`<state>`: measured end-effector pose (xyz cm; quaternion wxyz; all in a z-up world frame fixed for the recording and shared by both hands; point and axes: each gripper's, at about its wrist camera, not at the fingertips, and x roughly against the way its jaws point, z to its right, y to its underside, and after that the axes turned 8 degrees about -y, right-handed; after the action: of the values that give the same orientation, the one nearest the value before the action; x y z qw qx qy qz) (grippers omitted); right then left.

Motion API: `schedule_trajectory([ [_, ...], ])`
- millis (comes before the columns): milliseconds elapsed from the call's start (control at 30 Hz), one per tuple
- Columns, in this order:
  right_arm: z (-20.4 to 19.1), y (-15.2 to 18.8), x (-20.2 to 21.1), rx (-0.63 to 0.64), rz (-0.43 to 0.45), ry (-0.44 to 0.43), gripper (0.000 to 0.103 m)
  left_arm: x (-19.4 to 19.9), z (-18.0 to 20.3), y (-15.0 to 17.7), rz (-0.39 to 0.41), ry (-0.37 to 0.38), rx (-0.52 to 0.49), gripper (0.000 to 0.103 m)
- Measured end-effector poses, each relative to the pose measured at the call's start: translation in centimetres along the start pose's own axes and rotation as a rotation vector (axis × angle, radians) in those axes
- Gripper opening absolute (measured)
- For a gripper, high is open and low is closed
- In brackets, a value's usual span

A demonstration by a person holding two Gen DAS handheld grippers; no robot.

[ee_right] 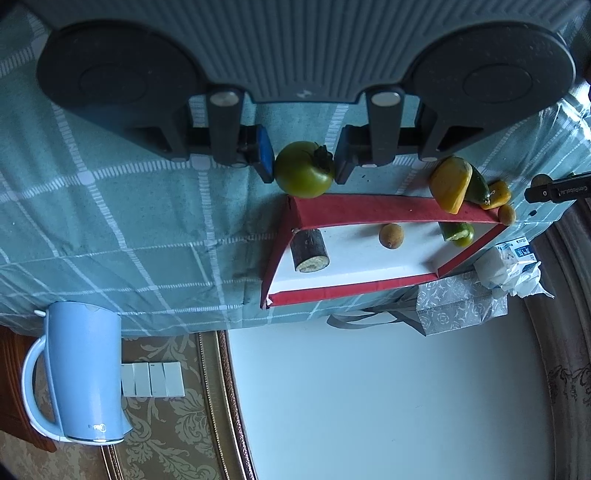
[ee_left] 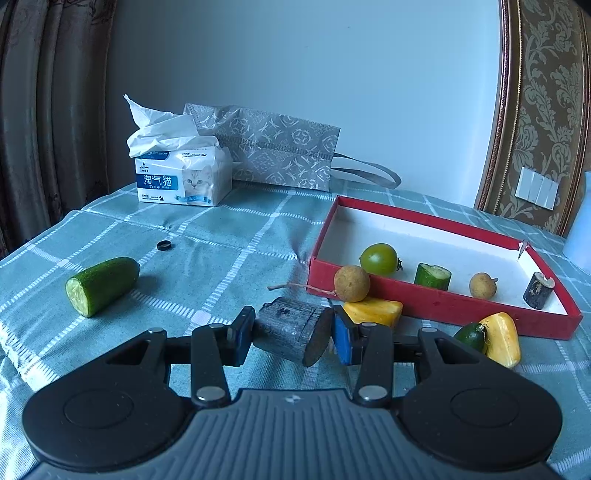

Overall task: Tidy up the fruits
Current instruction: 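Carry the log chunk into the red tray and open the left tool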

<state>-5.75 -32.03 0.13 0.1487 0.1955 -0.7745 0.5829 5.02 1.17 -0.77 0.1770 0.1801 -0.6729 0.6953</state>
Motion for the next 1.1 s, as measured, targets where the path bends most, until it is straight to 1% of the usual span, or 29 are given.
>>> schedule_trajectory([
  [267, -0.6, 0.0, 0.0, 0.035, 0.004, 0.014, 0.033, 0.0, -0.2, 0.0, -0.002, 0.002, 0.014, 0.043],
  [833, -0.9, 0.1, 0.0, 0.053, 0.000, 0.023, 0.033, -0.1, -0.4, 0.0, -0.003, 0.006, 0.022, 0.043],
  [933, -1.0, 0.1, -0.1, 0.052, 0.001, 0.024, 0.033, 0.2, -0.4, 0.0, 0.010, 0.006, 0.024, 0.043],
  [1100, -1.0, 0.1, -0.1, 0.052, 0.001, 0.023, 0.033, 1.1, -0.3, -0.5, 0.054, 0.036, 0.030, 0.043],
])
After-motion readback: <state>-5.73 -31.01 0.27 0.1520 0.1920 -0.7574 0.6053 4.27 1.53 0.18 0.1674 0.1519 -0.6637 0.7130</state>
